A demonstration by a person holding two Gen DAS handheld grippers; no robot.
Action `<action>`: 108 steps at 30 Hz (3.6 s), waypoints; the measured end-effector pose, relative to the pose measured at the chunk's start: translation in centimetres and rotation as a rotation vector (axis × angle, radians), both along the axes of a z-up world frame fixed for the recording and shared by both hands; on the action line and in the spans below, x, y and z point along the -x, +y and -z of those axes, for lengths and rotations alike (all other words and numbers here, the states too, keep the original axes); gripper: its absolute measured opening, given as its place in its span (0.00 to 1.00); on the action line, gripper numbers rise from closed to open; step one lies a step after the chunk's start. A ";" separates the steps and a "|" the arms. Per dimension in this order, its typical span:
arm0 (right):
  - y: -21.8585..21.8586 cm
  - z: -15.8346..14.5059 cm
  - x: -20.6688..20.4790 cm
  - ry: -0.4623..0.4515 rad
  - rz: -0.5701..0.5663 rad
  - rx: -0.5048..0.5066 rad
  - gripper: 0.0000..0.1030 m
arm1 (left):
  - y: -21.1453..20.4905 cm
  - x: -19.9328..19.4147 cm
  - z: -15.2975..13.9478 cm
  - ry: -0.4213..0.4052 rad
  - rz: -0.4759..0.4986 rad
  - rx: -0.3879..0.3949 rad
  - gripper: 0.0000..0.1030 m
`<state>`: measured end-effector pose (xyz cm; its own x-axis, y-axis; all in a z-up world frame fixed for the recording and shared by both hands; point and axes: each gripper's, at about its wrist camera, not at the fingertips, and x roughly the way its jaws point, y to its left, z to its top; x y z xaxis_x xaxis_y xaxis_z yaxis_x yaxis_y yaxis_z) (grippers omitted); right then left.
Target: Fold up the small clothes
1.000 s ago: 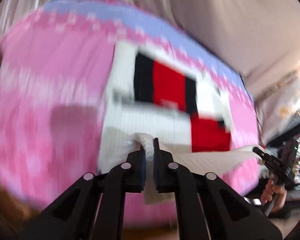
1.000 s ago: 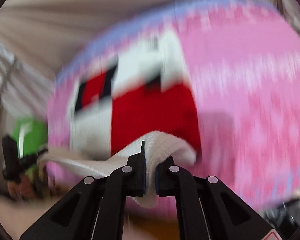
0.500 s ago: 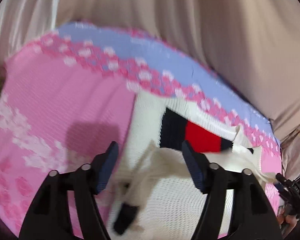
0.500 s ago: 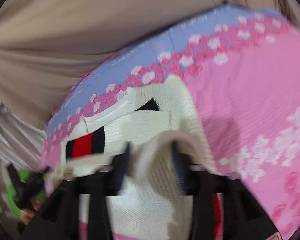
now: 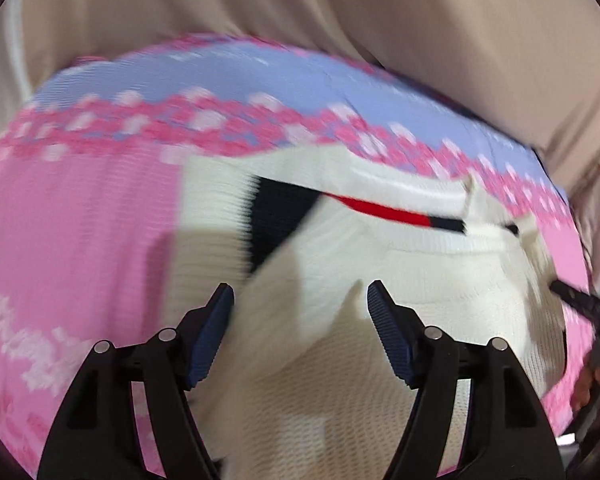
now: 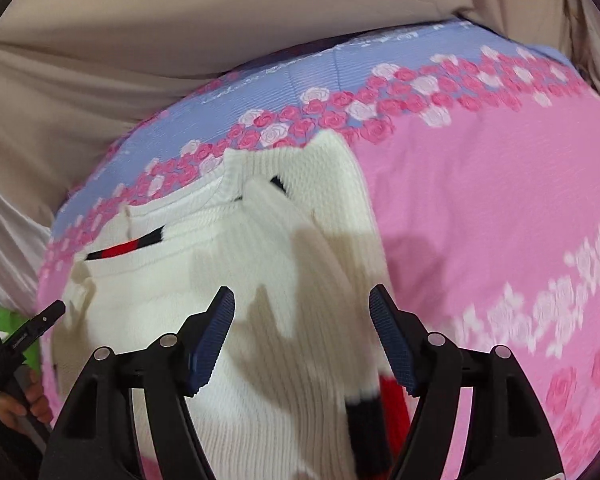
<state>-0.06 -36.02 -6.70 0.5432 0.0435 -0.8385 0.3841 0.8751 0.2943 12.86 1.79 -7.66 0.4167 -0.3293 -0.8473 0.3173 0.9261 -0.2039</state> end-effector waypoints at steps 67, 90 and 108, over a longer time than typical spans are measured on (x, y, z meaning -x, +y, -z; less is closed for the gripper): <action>-4.4 2.6 5.9 0.069 0.170 -0.235 0.65 | 9.1 3.1 1.8 0.180 -0.334 0.188 0.60; -1.9 1.4 17.5 0.171 0.196 -0.314 0.11 | 14.0 13.2 3.5 0.426 -0.273 0.098 0.07; -0.4 0.5 3.0 0.082 0.003 -0.036 0.56 | 4.4 1.2 2.4 0.169 -0.118 0.077 0.50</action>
